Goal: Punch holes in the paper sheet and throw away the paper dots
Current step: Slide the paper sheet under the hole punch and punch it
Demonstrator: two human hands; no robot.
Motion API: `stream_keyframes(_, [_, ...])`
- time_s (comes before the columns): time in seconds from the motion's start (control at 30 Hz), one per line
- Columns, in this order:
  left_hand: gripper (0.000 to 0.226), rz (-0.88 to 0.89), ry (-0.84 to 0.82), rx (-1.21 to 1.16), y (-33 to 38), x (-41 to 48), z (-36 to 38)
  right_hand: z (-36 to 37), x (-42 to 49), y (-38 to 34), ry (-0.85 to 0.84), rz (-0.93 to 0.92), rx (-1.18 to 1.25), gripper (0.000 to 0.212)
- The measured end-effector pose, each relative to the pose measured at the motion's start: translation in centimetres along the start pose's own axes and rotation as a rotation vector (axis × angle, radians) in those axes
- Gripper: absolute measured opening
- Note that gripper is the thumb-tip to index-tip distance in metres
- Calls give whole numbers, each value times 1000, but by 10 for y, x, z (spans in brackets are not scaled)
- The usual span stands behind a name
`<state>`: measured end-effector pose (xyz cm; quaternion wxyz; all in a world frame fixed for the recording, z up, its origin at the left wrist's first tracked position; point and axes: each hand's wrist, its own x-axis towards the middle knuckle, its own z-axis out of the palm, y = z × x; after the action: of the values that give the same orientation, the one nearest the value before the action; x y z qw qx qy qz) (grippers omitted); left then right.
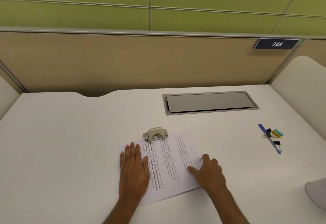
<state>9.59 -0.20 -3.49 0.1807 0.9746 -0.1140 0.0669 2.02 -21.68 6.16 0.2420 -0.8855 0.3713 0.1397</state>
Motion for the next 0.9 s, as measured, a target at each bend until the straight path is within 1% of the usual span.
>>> stream_keyframes(0.13, [63, 2, -8, 14, 0, 0, 1, -1, 4, 1, -42, 9, 76, 73])
stream_keyframes(0.27, [63, 2, -4, 17, -1, 0, 2, -5, 4, 3, -91, 56, 304, 79])
stream_keyframes(0.3, [63, 1, -1, 18, -1, 0, 2, -7, 3, 5, -101, 67, 373, 76])
stream_keyframes(0.4, [63, -2, -2, 18, -1, 0, 3, -15, -2, 11, -82, 109, 673, 56])
stream_keyframes(0.47, [63, -3, -13, 20, -1, 0, 4, -17, -7, 20, -80, 238, 997, 44])
stream_keyframes(0.53, [63, 0, -19, 27, -2, 1, 4, -10, -16, 29, -141, 363, 1344, 33])
stream_keyframes(0.57, [63, 0, -25, 28, -2, 0, 4, -2, -21, 32, -182, 413, 1466, 32])
stream_keyframes(0.6, [63, 0, -28, 26, -2, 1, 3, 7, -25, 34, -219, 457, 1537, 34])
stream_keyframes(0.67, [63, 0, -29, 17, -2, 1, 3, 25, -32, 34, -291, 498, 1575, 37])
stream_keyframes(0.73, [63, 0, -36, 8, -2, 1, 1, 39, -39, 27, -325, 482, 1555, 33])
stream_keyframes(0.83, [63, -1, -45, -7, -3, 2, 0, 52, -48, 16, -319, 438, 1501, 23])
stream_keyframes(0.9, [65, -12, -47, -37, -3, 3, -2, 55, -51, 11, -290, 418, 1477, 21])
